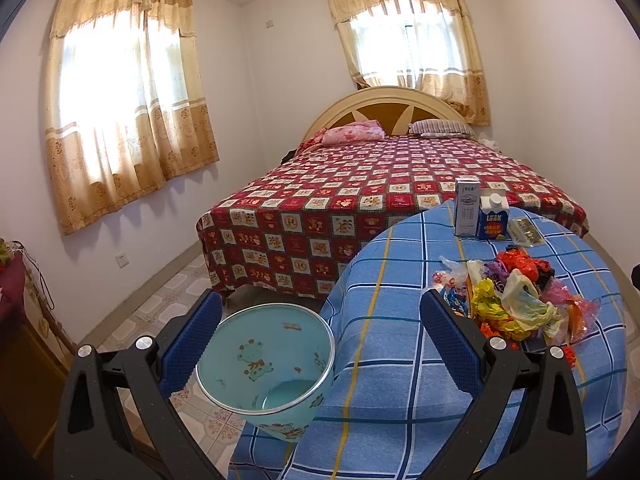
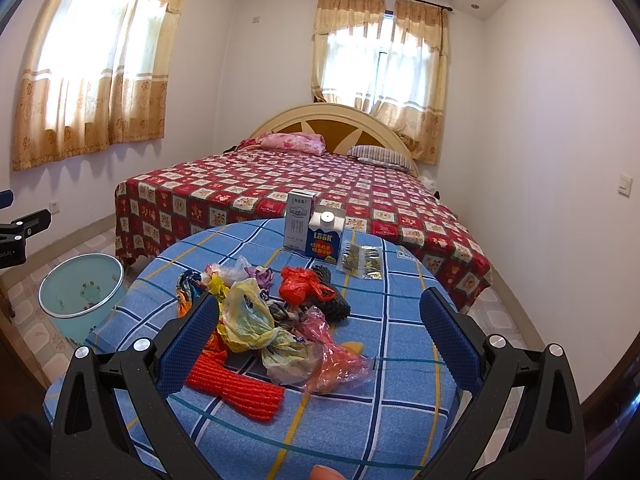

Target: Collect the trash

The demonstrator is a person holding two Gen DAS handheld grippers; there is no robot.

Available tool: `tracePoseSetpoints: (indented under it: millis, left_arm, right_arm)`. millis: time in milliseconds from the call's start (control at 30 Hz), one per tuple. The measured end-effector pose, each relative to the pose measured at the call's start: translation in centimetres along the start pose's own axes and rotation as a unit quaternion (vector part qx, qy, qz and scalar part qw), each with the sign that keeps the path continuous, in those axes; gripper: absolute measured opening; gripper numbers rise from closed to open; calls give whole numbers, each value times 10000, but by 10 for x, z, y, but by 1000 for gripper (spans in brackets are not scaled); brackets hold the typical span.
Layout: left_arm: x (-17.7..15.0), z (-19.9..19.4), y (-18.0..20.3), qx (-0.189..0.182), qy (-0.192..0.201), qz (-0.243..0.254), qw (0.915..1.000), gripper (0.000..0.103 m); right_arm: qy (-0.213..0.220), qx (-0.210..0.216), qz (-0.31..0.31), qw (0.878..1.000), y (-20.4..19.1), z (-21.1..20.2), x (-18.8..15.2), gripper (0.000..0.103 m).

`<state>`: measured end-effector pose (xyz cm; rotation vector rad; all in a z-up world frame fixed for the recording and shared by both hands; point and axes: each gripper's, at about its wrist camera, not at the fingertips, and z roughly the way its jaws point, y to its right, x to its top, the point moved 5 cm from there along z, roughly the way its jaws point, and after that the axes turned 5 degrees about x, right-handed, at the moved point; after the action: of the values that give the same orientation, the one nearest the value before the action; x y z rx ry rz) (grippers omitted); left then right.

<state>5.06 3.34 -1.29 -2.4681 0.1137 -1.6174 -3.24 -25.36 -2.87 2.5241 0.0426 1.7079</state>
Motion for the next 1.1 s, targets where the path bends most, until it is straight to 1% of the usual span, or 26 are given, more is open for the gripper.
tracePoseSetpoints:
  millis: [133, 267, 400, 600, 700, 767, 833, 900, 967, 1000, 1033, 1067, 1100]
  left_arm:
    - [0, 3, -9, 13, -48, 22, 10000, 97]
    - [-3, 4, -8, 33, -91, 53, 9999, 97]
    - [-8, 7, -1, 16, -172, 101, 9998, 97]
    - [-30, 30, 18, -50, -502, 326, 9982, 97]
    - [-46, 48, 31, 31, -633, 452, 9970, 97]
    - [-58, 59, 39, -55, -848, 477, 9952, 97]
    - [-68, 68, 48, -75, -974, 496, 9940, 97]
    - [-78, 75, 59, -215, -1133, 518, 9920, 97]
    - [-83, 78, 71, -318, -1133, 507, 9918, 97]
    - [-85, 80, 76, -327, -1117, 549, 9917, 97]
    - [-88, 83, 82, -353, -1150, 593, 9910, 97]
    - [-91, 87, 87, -397, -1212, 589, 9901, 97]
    - [-92, 90, 90, -423, -1255, 566, 9896, 97]
  right_arm:
    - [-55, -10, 29, 10000, 2, 3, -2, 98]
    - [-125, -15, 74, 9999, 6, 7, -5, 98]
    - [-176, -206, 57, 9996, 15, 16, -11, 98]
    - [-605, -434, 106, 9972, 34, 50, -42, 98]
    - [-717, -495, 44, 9962, 39, 66, -58, 98]
    - [-789, -558, 48, 9953, 45, 76, -68, 98]
    - [-878, -539, 146, 9946, 51, 84, -76, 98]
    - [-909, -498, 247, 9943, 54, 90, -81, 97]
    - [-892, -410, 311, 9947, 55, 93, -84, 97]
    - [-871, -336, 351, 9950, 54, 94, -84, 96]
    - [-882, -253, 375, 9951, 53, 96, -85, 91]
    - [-919, -216, 388, 9948, 53, 98, -86, 83]
    - [-989, -147, 433, 9940, 54, 102, -88, 80]
